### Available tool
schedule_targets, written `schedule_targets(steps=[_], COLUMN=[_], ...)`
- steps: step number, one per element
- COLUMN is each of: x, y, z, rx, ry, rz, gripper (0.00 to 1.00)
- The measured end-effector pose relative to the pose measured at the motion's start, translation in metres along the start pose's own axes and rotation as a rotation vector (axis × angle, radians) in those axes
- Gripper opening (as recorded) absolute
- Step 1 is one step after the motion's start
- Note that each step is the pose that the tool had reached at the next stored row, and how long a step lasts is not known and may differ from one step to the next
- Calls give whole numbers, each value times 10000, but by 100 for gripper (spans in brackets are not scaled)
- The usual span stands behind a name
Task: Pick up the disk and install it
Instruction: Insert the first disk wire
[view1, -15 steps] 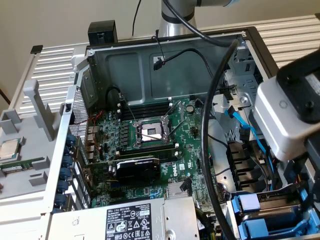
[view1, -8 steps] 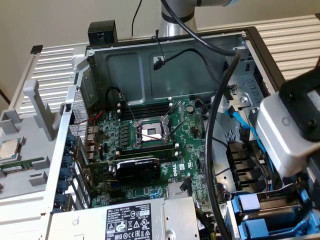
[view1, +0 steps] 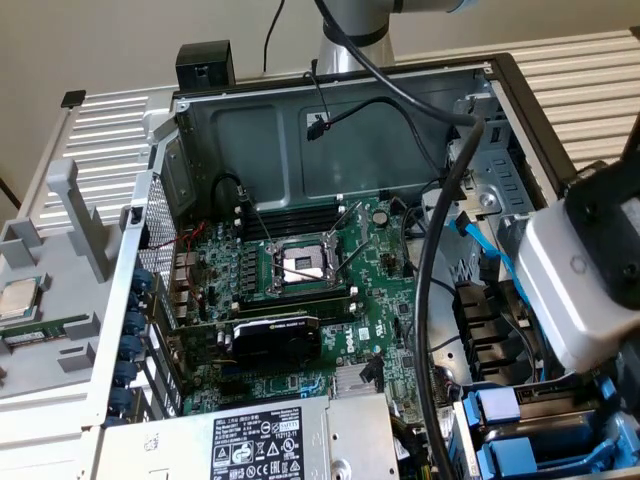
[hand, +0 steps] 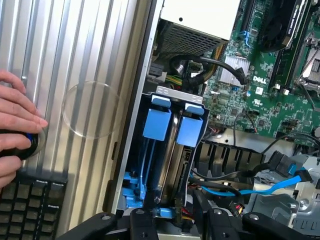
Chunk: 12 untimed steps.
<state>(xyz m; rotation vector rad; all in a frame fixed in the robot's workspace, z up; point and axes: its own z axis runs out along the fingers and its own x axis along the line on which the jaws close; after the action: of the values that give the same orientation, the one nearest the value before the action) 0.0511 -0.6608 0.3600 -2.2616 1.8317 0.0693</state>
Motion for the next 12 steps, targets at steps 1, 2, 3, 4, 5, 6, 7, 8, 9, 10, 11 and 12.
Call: schedule_targets(steps=[1, 2, 3, 4, 5, 6, 7, 8, 9, 10, 11, 12], x=[16, 27, 38, 49, 61, 74, 84, 91, 97, 100, 101, 102], y=[3, 5, 7, 9, 12, 14, 16, 17, 18, 18, 16, 16], z=[-1, 0, 3, 6, 10, 14, 17, 21, 26, 31, 35, 39], rx=[8, 23, 37, 47, 54, 58, 59, 59, 57, 53, 50, 44], ry=[-45, -113, -186, -249, -302, -344, -374, -401, -427, -458, -497, -538], rz=[1, 2, 3, 1, -1, -6, -16, -31, -53, -87, -134, -194], gripper=[43, 43, 43, 43, 43, 43, 43, 43, 43, 43, 43, 43])
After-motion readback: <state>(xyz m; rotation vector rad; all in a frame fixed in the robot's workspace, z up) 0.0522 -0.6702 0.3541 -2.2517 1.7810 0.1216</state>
